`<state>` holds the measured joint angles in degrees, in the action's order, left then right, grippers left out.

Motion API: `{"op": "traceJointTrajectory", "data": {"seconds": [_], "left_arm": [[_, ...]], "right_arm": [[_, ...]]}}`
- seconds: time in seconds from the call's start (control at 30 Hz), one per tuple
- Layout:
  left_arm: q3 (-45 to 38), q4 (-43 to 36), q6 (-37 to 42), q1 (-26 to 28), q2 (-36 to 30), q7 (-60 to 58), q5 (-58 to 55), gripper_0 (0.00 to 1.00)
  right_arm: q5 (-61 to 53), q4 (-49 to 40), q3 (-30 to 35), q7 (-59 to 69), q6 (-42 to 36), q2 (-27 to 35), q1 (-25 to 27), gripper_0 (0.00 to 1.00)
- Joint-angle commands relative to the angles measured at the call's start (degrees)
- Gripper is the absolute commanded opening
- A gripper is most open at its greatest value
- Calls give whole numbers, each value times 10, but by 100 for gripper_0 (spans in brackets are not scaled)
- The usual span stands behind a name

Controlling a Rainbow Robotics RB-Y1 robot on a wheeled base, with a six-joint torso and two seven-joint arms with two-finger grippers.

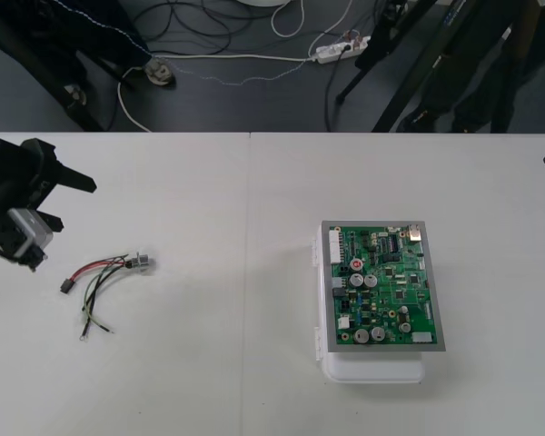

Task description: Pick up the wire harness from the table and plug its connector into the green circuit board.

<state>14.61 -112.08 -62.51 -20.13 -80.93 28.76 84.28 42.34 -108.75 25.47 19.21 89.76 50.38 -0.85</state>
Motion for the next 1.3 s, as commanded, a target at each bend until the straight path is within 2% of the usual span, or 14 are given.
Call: {"op": "traceJointTrajectory", "data": {"seconds": [0.03, 0.27, 0.53, 0.77, 1.07, 1.2, 1.3], "left_arm": [[53, -45, 118, 3, -58, 31, 41, 70], [141, -79, 194, -25, -90, 120, 97, 69], [296, -91, 199, -146, -102, 219, 161, 69], [470, -86, 199, -308, -92, 270, 221, 70], [781, -26, 199, -579, -13, 273, 236, 69], [866, -10, 200, -651, 28, 274, 256, 70], [893, -9, 202, -677, 49, 274, 286, 69]], "right_arm": [[-16, -3, 14, -29, 2, -15, 9, 100], [-43, -1, 36, -29, 2, -18, 19, 100], [-62, 5, 37, -35, 2, -25, 38, 100], [-59, -1, 27, -45, 2, -25, 56, 100], [-11, -13, 26, -70, 2, -36, 73, 100], [-1, -15, 20, -115, 2, -37, 81, 100], [-3, -15, 17, -115, 2, -37, 83, 100]]}}
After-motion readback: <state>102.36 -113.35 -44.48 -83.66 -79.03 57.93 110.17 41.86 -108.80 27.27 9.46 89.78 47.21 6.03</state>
